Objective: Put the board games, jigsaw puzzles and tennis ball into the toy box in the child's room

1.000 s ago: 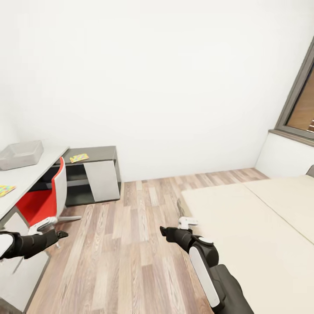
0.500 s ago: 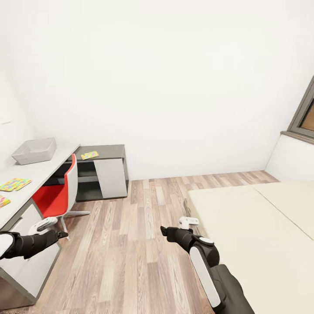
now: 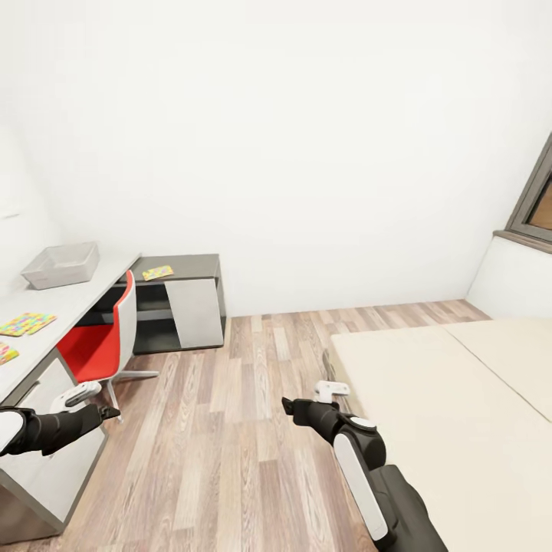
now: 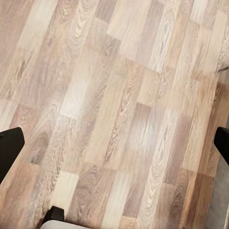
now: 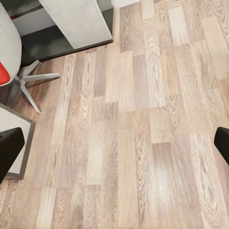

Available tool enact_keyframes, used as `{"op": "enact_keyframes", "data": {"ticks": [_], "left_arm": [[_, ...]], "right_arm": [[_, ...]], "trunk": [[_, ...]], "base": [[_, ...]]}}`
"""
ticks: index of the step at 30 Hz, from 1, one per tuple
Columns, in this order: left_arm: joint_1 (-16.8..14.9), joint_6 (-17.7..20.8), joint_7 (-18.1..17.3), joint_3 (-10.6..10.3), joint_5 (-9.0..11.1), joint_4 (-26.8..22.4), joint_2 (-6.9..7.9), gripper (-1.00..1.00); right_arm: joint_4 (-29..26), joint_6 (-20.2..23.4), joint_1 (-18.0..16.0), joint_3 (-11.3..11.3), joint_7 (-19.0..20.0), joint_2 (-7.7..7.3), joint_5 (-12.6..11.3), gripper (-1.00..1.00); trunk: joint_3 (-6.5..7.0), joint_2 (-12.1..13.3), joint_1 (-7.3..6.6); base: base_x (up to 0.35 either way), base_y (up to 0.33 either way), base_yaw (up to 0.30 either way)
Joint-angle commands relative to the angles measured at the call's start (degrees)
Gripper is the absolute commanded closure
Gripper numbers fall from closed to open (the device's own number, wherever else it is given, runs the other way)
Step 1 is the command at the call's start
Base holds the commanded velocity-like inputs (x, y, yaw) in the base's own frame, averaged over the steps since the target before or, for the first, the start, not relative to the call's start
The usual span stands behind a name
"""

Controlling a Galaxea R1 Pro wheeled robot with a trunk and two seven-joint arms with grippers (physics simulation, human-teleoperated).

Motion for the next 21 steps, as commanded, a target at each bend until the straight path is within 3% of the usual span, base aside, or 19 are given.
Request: {"op": "enact_keyframes", "data": {"ticks": [1,10,15,21], "left_arm": [[-0.1,0.0,0.6,-0.1,0.6,-0.1,0.05,-1.00],[-0.1,0.0,0.6,-0.1,0.6,-0.1,0.05,-1.00],[-0.1,0.0,0.6,-0.1,0.6,-0.1,0.05,-1.00],[-0.1,0.0,0.6,-0.1,0.6,-0.1,0.05,-1.00]], "right_arm": [[-0.1,0.2,-0.1,0.1,-0.6,0.04,-0.6,-1.00],[-0.1,0.2,-0.1,2.8,-0.8,0.10,-0.5,-1.00],[-0.1,0.1,-0.1,3.4,-0.8,-0.06,-0.5,-1.00],[-0.1,0.1,-0.1,3.5,-0.8,-0.16,-0.5,-1.00]], "trunk": [[-0.13,-0.1,0.04],[-0.13,-0.1,0.04],[-0.13,-0.1,0.04],[-0.13,-0.1,0.04]], "base": [[-0.014,-0.076,0.004],[-0.053,-0.205,0.190],[-0.011,-0.052,0.260],[-0.064,-0.008,0.068]]}}
